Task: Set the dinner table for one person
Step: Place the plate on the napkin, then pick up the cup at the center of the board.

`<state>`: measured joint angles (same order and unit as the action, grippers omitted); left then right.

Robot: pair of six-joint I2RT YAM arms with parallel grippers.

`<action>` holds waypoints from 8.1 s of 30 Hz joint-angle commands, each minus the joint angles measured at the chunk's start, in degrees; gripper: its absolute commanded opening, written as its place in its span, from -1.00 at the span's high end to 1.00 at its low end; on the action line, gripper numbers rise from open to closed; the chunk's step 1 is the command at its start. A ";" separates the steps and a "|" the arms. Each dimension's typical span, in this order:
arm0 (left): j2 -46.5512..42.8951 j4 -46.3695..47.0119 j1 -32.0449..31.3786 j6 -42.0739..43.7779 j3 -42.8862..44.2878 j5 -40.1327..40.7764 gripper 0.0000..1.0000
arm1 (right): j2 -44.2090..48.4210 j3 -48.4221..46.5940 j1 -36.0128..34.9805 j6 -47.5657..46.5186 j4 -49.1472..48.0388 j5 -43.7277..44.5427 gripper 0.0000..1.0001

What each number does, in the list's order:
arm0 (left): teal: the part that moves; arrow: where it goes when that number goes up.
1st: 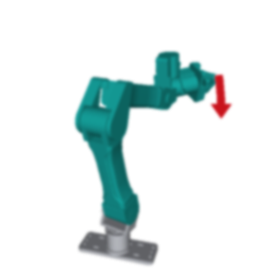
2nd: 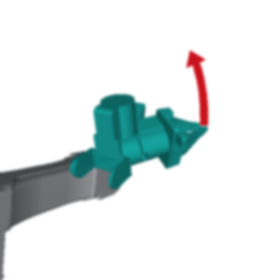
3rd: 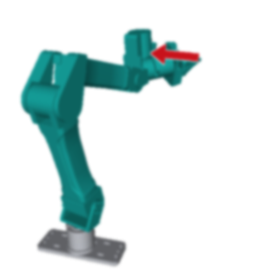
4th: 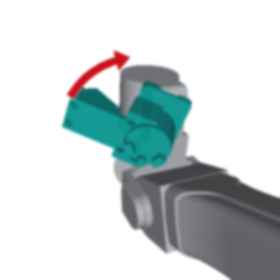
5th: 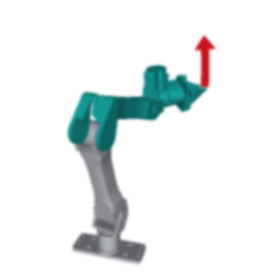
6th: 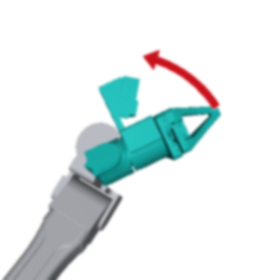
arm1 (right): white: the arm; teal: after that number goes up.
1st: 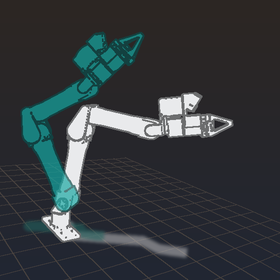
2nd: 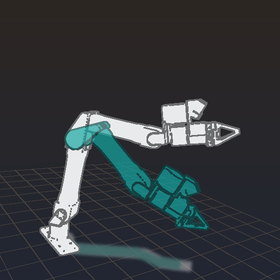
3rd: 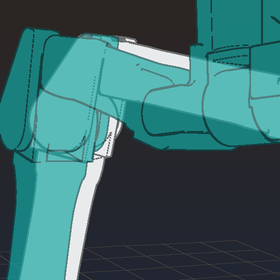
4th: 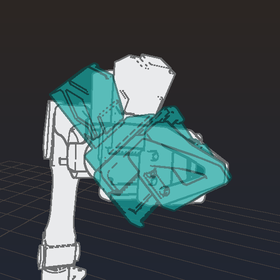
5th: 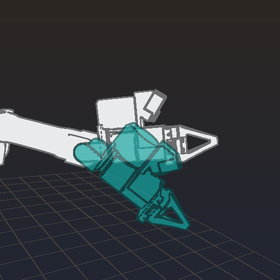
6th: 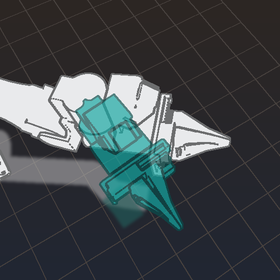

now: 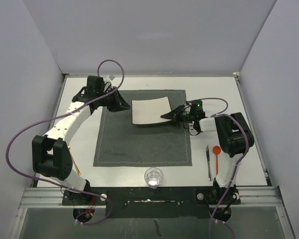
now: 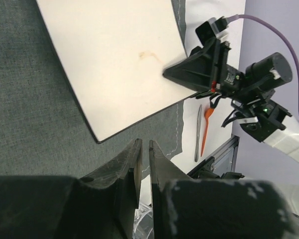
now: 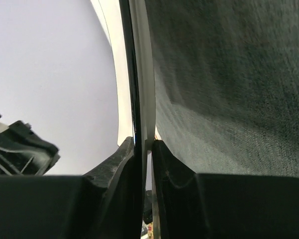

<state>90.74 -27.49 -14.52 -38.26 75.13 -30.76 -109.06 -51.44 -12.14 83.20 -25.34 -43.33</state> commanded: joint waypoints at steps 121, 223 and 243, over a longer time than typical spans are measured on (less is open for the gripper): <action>-10.12 -0.41 8.77 3.98 -8.77 -9.49 0.81 | 14.05 -13.88 -22.38 -21.80 45.73 43.18 -0.95; -17.21 -14.81 -16.59 3.31 -16.56 18.15 0.34 | 20.30 -25.13 -55.78 -43.78 93.64 51.17 -0.84; -18.32 -15.54 -16.07 2.84 -16.98 18.86 0.33 | 18.35 -22.53 -56.94 -43.46 89.75 48.19 -0.82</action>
<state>73.95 -43.59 -30.96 -35.14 57.56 -12.49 -90.26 -74.37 -68.42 39.46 66.06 5.45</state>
